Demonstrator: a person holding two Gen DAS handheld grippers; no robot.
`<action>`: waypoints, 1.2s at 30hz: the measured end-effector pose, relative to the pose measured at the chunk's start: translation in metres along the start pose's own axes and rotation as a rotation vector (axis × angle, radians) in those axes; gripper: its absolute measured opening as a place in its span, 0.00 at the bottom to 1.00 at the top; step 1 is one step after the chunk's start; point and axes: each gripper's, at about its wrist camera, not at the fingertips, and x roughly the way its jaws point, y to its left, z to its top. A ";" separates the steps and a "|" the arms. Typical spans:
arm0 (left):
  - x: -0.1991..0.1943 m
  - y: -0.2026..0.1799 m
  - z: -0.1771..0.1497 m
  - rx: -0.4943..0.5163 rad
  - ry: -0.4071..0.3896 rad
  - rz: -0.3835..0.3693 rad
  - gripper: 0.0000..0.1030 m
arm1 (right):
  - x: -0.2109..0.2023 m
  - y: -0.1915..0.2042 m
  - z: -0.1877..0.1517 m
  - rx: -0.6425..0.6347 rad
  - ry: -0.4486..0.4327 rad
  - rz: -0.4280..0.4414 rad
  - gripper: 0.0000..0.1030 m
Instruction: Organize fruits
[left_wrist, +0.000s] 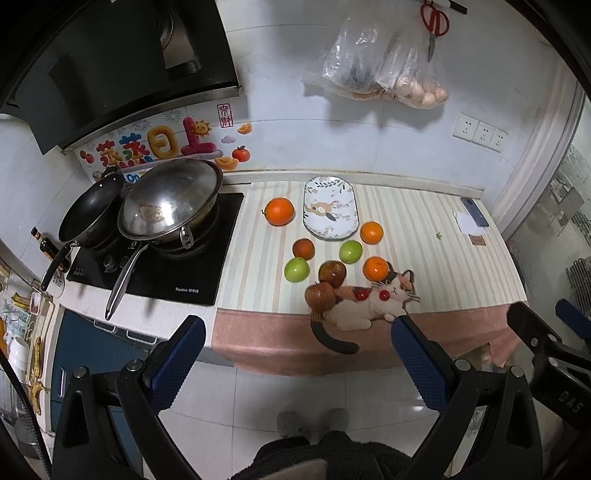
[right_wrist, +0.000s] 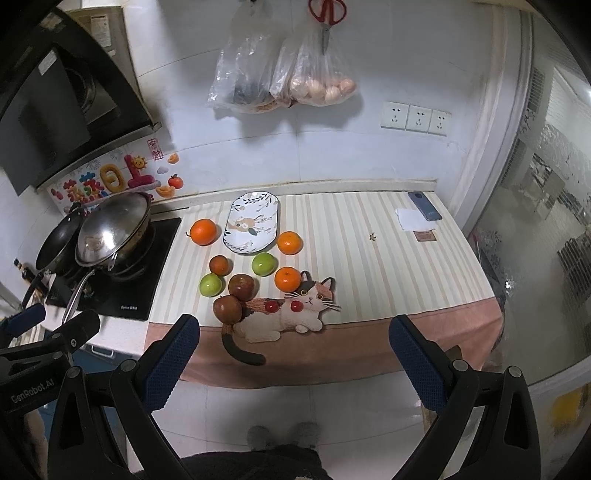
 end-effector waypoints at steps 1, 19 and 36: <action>0.007 0.006 0.007 -0.005 -0.005 0.004 1.00 | 0.002 0.002 -0.001 0.014 0.000 0.006 1.00; 0.187 0.072 0.100 -0.033 0.158 0.073 1.00 | 0.191 -0.004 0.034 0.147 0.168 0.020 1.00; 0.454 0.072 0.210 -0.228 0.545 0.054 1.00 | 0.497 -0.033 0.140 0.210 0.494 0.132 1.00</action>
